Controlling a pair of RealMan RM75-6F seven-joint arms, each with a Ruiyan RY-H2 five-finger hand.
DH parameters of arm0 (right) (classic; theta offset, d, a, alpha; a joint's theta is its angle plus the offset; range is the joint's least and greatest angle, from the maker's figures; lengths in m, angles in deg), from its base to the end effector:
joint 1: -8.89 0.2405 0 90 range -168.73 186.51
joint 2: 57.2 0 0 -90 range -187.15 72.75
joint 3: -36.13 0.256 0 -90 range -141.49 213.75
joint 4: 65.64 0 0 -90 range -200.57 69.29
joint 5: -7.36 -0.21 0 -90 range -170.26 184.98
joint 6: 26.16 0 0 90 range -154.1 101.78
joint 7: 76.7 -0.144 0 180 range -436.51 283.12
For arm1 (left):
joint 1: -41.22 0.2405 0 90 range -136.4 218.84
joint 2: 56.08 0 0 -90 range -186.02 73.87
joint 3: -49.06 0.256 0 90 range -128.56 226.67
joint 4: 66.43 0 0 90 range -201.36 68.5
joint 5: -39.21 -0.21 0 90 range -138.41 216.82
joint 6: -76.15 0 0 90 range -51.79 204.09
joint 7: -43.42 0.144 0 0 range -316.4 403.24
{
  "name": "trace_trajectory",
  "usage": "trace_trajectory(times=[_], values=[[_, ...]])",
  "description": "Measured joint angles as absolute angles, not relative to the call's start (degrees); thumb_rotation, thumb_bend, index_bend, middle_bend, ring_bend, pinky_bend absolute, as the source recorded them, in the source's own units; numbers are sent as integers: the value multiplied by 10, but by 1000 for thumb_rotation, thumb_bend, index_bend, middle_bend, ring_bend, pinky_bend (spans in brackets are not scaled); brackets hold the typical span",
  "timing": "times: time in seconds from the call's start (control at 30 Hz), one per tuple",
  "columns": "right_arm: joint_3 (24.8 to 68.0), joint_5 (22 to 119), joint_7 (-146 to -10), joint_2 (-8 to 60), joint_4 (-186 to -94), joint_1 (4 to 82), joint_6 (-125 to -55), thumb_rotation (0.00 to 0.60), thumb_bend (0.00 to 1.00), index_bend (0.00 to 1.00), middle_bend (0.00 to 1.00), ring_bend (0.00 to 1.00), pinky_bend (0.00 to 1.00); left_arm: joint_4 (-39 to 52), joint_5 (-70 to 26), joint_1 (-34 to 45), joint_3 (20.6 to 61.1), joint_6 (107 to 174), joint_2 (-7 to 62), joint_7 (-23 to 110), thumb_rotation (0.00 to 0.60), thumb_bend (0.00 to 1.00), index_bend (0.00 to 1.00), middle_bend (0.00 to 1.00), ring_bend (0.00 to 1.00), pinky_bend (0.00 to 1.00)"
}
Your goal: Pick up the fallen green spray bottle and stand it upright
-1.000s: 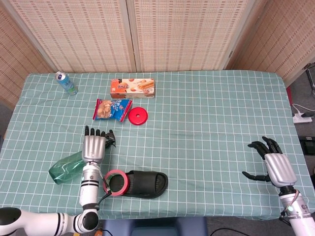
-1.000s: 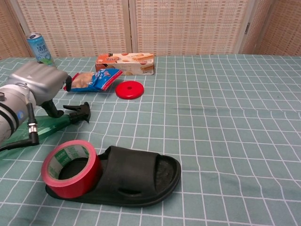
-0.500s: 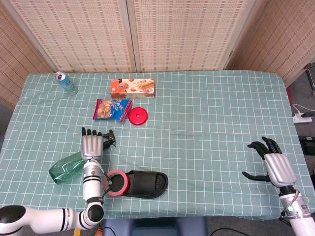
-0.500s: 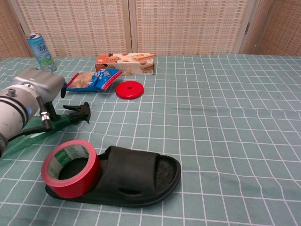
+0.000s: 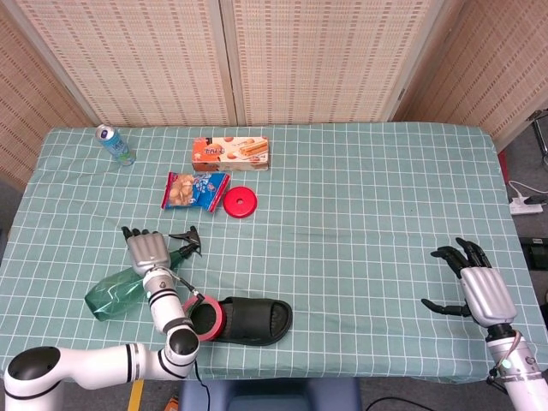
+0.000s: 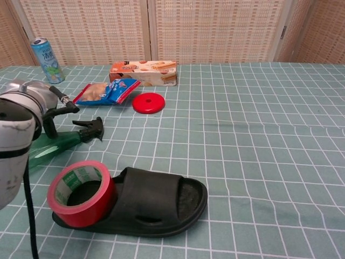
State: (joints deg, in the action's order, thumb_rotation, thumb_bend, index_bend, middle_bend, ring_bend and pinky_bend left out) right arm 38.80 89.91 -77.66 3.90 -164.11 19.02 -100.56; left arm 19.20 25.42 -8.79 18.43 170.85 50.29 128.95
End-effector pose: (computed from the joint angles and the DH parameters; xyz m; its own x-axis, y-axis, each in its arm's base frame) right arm -0.2933 -0.2037 0.1433 0.3275 -0.1651 0.9303 -0.9447 -0.0404 0.3254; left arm -0.1313 0.3506 -0.0127 0.6695 0.4495 0.5914 0.5085 0.3029 -0.8060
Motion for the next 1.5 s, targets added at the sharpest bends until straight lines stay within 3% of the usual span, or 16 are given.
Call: trace_trajectory(times=[0.47,0.93,1.5], values=[[387,900,-779,38,-1641,192,-1003,600,0,257,193,0,67,176,328,-109,153,1703,534,1273,600,247,347,220,113,42],[387,901,-780,38,-1641,192,-1003,600,0,257,193,0,67,113,309,-120,186,1673,543,1262,600,251,376,233,110,43],[387,899,-776,39,-1641,192,-1005,600,0,257,193,0,67,113,289,-116,204,1663,529,1252,600,318,568,316,164,48]])
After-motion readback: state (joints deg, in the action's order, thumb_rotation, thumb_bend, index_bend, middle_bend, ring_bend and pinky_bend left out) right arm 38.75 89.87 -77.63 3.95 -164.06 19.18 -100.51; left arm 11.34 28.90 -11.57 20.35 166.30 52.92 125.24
